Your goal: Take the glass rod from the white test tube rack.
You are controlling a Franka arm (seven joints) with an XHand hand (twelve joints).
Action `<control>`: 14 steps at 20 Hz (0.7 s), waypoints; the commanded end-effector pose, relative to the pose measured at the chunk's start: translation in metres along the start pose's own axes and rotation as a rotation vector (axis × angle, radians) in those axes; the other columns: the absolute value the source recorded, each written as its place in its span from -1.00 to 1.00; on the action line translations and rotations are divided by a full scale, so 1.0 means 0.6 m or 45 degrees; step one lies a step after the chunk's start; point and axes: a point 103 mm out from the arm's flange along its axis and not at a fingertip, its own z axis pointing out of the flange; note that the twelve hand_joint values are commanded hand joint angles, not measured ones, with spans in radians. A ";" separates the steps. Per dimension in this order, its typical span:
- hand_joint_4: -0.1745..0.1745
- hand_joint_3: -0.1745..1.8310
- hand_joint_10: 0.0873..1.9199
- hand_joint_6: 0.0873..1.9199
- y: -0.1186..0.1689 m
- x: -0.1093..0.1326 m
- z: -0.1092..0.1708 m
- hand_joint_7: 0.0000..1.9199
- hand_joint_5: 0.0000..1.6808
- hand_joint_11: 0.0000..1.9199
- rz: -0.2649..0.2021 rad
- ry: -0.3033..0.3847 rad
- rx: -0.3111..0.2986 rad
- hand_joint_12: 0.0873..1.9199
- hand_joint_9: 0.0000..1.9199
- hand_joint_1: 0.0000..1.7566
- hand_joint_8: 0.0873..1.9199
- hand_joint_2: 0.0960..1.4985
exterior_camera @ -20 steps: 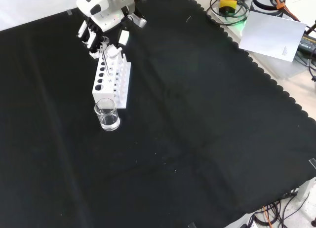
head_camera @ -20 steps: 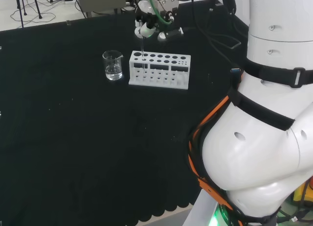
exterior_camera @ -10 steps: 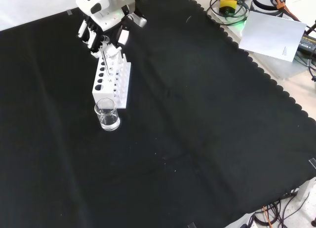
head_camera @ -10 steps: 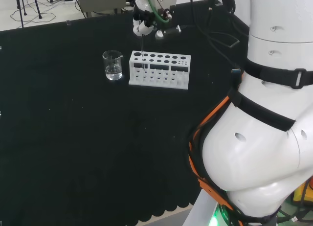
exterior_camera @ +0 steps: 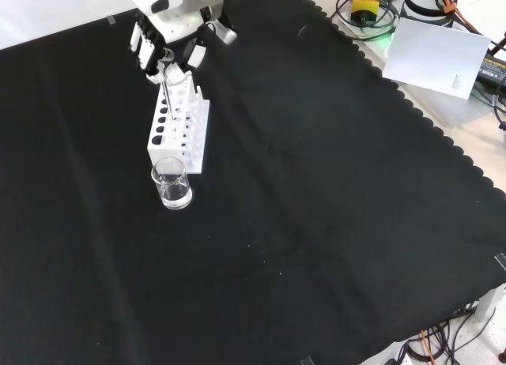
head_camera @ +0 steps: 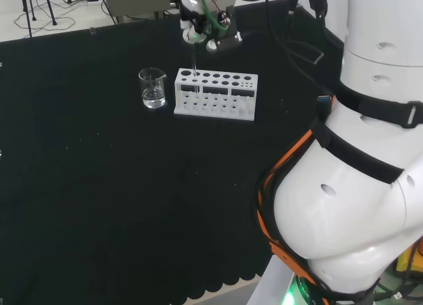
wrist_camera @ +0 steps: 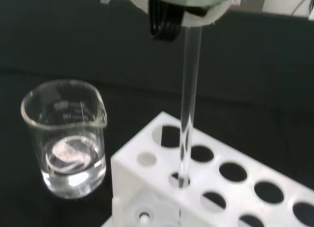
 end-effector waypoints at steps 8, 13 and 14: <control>-1.00 -0.41 -0.20 -0.63 -0.033 0.030 -0.107 0.25 0.41 0.17 0.005 -0.013 -0.158 -0.12 0.69 0.49 0.01 0.05; -1.00 -0.43 -0.29 -0.78 -0.052 0.035 -0.135 0.28 0.49 0.20 0.018 0.013 -0.195 -0.15 0.73 0.49 -0.06 0.04; -1.00 -0.43 -0.30 -0.79 -0.055 0.036 -0.140 0.29 0.50 0.21 0.018 0.010 -0.200 -0.15 0.74 0.49 -0.06 0.04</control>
